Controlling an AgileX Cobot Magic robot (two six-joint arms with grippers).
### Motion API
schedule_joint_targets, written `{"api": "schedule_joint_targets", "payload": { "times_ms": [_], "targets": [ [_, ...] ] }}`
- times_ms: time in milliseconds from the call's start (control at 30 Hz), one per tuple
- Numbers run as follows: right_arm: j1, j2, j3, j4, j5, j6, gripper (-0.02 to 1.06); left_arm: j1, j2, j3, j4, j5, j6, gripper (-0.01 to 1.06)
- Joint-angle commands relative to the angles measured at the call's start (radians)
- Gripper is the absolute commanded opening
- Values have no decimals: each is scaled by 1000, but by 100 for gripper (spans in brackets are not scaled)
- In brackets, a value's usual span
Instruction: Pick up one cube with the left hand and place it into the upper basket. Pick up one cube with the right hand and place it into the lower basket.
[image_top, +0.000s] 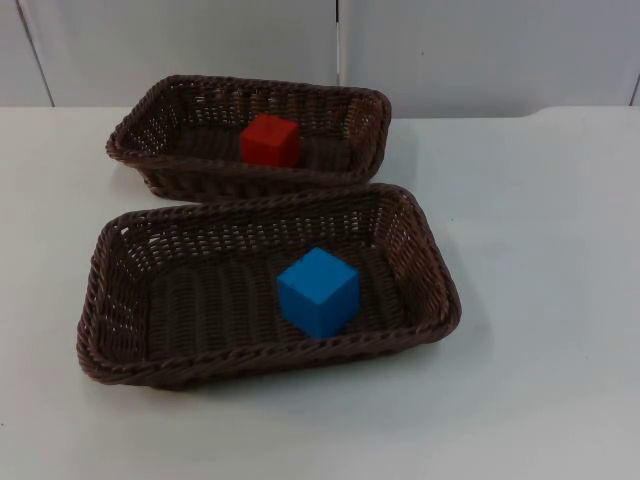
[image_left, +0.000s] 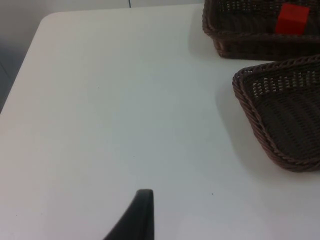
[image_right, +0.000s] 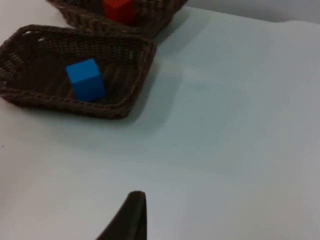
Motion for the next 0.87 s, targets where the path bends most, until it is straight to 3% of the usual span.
{"api": "schedule_joint_targets", "payload": {
  "times_ms": [0,833],
  "targets": [
    [-40,-3,7,1,-12,2,105,5,-2,4,5,-11,-4,105],
    [-395,-3,7,1,-12,2,105,5,-2,4,5,-11,-4,105]
  ]
}}
